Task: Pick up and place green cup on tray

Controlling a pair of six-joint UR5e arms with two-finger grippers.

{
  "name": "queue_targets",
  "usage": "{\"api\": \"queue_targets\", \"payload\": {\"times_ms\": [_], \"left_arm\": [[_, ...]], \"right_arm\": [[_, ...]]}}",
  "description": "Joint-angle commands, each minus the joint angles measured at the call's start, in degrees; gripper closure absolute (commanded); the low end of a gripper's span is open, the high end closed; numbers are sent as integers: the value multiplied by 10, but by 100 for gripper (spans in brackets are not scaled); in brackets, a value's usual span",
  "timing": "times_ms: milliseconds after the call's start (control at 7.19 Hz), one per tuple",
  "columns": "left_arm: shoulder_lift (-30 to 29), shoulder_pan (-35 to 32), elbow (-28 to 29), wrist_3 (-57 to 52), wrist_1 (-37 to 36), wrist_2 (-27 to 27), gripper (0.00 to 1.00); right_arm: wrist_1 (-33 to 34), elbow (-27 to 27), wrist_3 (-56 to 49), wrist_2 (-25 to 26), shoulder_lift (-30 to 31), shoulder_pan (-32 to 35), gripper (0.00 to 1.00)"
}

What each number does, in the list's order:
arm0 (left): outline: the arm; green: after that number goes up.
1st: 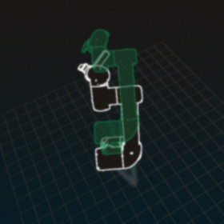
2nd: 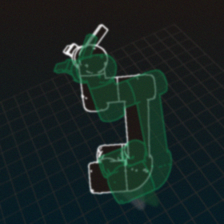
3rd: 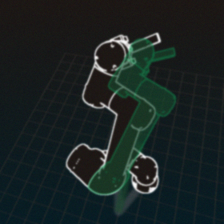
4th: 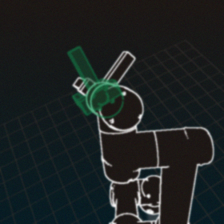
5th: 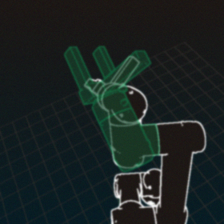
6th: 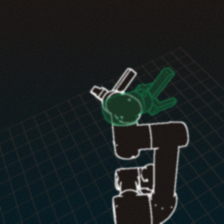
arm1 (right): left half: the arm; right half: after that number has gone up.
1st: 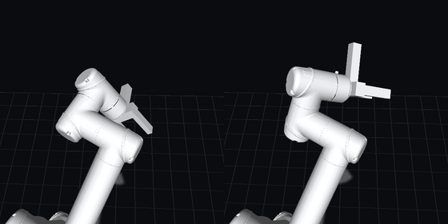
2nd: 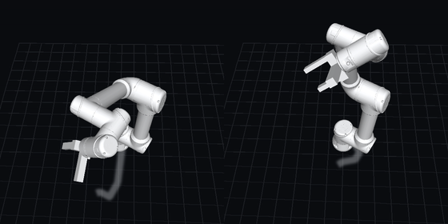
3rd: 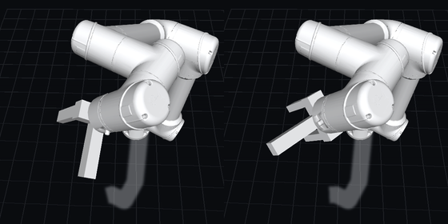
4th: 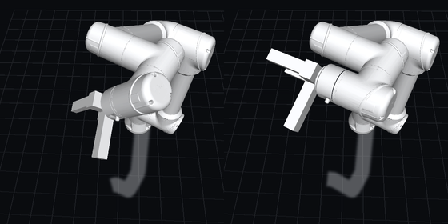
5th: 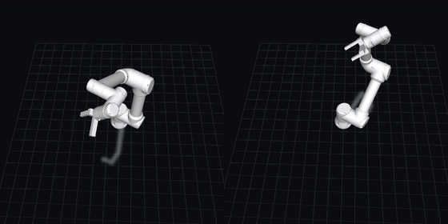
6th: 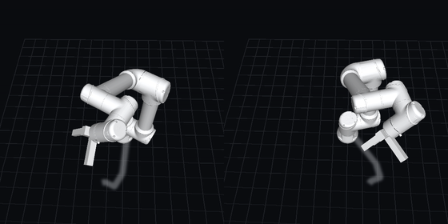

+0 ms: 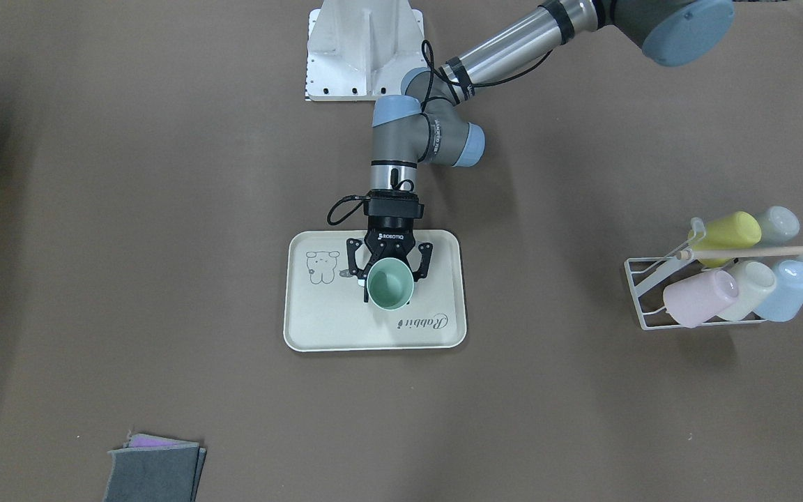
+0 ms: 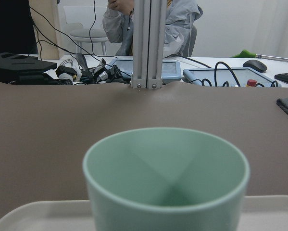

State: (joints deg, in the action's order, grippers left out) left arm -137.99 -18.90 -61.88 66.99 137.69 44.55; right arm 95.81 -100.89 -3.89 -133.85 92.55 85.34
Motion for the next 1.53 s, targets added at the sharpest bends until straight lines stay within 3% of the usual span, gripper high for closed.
{"api": "queue_targets", "payload": {"times_ms": [0,278,417,556,1112,1390], "left_arm": [[-7,17,6,6,-2,-2,84],[-6,19,6,5,-4,-2,69],[-5,24,5,5,-4,-1,45],[-5,25,4,5,-4,2,2],[-1,26,-12,-3,2,5,1],[13,39,-56,-34,3,4,1]], "right_arm": [[-1,0,0,1,0,0,0],[-1,-2,-2,1,4,0,0],[-2,-2,-2,2,4,0,0],[-1,1,-2,2,6,0,0],[-2,-4,-2,1,6,1,0],[-1,-8,-1,2,8,1,0]]}}
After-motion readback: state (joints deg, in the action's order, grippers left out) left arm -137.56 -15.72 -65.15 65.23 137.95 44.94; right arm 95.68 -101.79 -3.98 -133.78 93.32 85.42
